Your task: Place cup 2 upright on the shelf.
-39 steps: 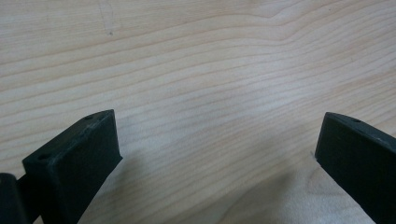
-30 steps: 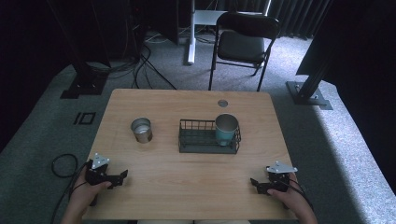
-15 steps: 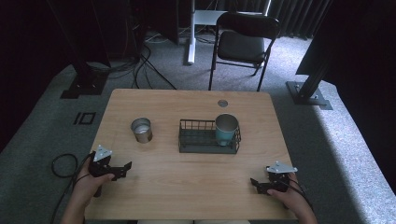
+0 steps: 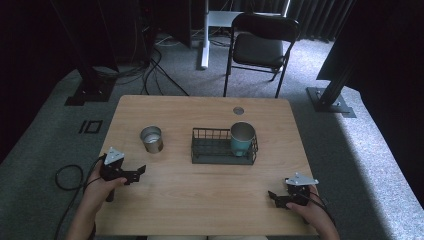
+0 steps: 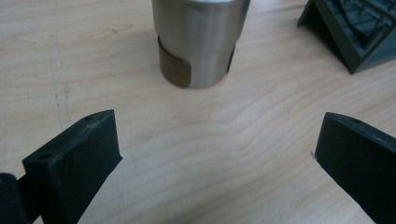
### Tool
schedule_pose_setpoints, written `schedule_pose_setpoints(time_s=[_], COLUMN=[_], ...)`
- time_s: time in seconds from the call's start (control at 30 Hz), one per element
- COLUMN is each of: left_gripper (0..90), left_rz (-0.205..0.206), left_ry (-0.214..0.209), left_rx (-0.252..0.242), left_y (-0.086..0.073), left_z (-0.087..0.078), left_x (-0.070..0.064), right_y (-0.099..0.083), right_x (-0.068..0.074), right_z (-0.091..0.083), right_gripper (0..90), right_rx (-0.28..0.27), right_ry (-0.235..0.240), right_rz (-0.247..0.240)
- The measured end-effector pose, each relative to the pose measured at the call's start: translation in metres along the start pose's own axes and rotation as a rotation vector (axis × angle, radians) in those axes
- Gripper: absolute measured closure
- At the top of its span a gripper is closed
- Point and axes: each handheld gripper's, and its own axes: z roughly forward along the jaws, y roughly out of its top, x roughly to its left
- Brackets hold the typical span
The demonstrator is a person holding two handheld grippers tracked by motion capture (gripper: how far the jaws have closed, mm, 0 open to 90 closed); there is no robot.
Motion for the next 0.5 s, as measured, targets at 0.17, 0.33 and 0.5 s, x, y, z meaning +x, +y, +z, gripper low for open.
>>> schedule_pose_setpoints(time_s=[0.17, 0.33, 0.5], left_gripper=[0.5, 0.5, 0.6], left_rz=[0.006, -0.005, -0.013], left_ry=[-0.009, -0.004, 0.0], left_rx=[-0.021, -0.04, -0.038], left_y=[0.008, 0.014, 0.02], left_z=[0.005, 0.008, 0.013], left_x=[0.0, 0.002, 0.003], right_y=[0.0, 0.0, 0.0], right_x=[0.0, 0.0, 0.0], right_z=[0.0, 0.0, 0.0], right_gripper=[10.7, 10.7, 10.7], right_rx=[0.0, 0.0, 0.0], right_ry=[0.0, 0.0, 0.0], right_rz=[0.0, 0.0, 0.0])
